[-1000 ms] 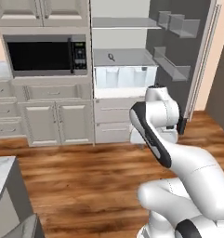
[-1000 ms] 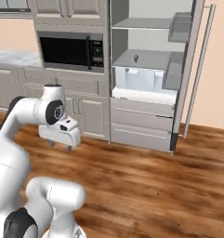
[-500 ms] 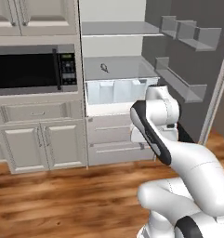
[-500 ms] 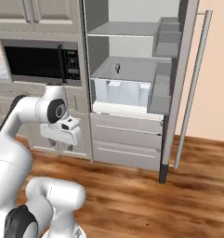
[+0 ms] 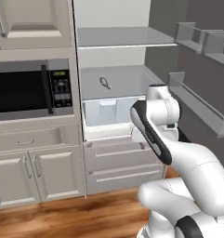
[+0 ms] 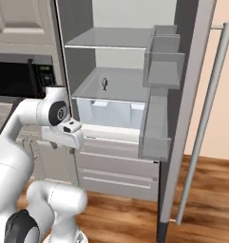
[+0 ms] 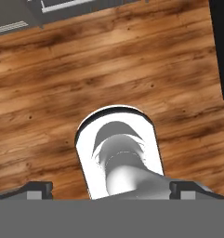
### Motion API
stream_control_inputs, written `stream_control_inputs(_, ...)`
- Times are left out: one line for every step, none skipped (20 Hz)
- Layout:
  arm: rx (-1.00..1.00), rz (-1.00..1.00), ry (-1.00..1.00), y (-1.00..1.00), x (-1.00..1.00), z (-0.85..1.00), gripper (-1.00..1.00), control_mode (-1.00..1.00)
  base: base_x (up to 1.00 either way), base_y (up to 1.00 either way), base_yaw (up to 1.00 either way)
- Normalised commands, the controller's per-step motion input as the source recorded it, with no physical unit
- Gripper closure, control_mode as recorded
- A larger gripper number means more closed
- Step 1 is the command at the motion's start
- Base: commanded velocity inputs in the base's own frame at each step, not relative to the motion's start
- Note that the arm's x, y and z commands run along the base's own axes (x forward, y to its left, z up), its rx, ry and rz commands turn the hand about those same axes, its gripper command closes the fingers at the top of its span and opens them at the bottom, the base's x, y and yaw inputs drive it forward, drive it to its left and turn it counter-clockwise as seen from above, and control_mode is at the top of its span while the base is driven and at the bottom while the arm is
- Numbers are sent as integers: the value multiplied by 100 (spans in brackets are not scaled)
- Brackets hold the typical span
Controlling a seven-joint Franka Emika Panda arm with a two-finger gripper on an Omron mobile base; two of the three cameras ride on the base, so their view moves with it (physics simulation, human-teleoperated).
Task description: Gather the potato and corn from the fridge and place them on a tray on the dining counter. Then gather the fishs from the fridge and place them on the other tray.
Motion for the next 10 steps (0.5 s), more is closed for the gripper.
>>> stream_control_inputs(0,0,0,0,0,0,-100,100,100,17,-5)
stream_control_inputs(0,0,0,0,0,0,-100,100,100,28,-5)
stream_control_inputs(0,0,0,0,0,0,-100,100,100,29,-3)
stream_control_inputs(0,0,0,0,0,0,-100,100,100,33,-3)
stream_control_inputs(0,0,0,0,0,0,-100,100,100,36,-1)
stream_control_inputs(0,0,0,0,0,0,-100,100,94,38,0)
stream_control_inputs(0,0,0,0,0,0,-100,100,85,27,0)
stream_control_inputs(0,0,0,0,0,0,-100,100,62,0,0)
stream_control_inputs(0,0,0,0,0,0,-100,100,51,0,1)
stream_control_inputs(0,0,0,0,0,0,-100,100,40,0,4)
